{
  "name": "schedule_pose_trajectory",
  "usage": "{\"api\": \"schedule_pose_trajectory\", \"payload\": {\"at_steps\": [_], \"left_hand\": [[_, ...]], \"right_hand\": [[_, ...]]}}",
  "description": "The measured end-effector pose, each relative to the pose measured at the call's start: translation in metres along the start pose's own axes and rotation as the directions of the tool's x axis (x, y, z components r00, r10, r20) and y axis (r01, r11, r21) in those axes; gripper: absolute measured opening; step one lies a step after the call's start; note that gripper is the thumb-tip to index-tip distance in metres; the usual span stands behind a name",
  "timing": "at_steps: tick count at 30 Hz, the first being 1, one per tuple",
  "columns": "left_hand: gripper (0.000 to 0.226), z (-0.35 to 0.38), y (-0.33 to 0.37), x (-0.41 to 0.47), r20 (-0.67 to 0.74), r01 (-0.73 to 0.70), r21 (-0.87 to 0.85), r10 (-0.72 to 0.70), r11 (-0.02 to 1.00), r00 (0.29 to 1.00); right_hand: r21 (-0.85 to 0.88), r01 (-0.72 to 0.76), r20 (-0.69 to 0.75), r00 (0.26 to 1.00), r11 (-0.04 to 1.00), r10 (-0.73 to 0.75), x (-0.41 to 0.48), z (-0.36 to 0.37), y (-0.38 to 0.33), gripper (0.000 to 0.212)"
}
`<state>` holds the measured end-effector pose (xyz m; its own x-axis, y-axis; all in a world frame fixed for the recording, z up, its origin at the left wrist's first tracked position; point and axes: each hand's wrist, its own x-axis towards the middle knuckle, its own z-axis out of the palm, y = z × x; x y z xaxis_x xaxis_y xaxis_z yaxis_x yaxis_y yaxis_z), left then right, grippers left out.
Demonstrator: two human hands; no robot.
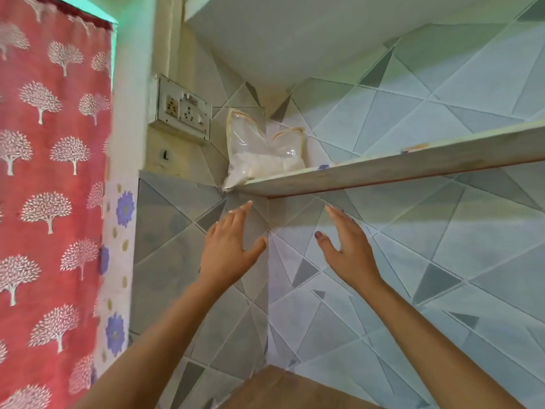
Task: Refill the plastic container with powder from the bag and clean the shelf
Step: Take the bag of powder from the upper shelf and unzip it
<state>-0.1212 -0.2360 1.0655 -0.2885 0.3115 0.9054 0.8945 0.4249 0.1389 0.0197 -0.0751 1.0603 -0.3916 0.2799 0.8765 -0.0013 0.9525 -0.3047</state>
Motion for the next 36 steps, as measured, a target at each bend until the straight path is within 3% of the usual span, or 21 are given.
{"api": "schedule_pose_trajectory", "payload": {"at_steps": [8,12,17,25,30,36], "left_hand": [[0.064,0.034,-0.058,0.117,-0.084,-0.042,0.036,0.045,0.998,0.995],[0.059,0.054,-0.085,0.171,-0.115,-0.043,0.14,0.059,0.989,0.992],[0.053,0.085,-0.124,0.231,-0.138,0.02,0.109,-0.005,0.994,0.99],[0.053,0.141,-0.178,0.328,-0.116,0.128,-0.307,-0.171,0.943,0.978],[0.049,0.167,-0.198,0.386,-0.155,0.199,-0.537,-0.327,0.82,0.932],[0.048,0.187,-0.21,0.426,-0.043,0.283,-0.733,-0.456,0.619,0.889]], "right_hand": [[0.108,0.137,-0.2,0.973,0.985,-0.114,0.123,0.061,0.003,0.053],[-0.101,0.241,-0.156,0.954,0.965,-0.255,0.174,0.088,0.004,0.053],[-0.286,0.238,-0.148,0.946,0.928,-0.288,0.239,0.125,0.015,0.054],[-0.172,0.049,-0.225,0.97,0.984,-0.087,0.318,0.16,0.035,0.05],[-0.234,-0.001,-0.223,0.973,0.972,-0.053,0.356,0.176,0.045,0.046],[-0.337,0.022,-0.245,0.963,0.941,-0.11,0.369,0.186,0.056,0.044]]}}
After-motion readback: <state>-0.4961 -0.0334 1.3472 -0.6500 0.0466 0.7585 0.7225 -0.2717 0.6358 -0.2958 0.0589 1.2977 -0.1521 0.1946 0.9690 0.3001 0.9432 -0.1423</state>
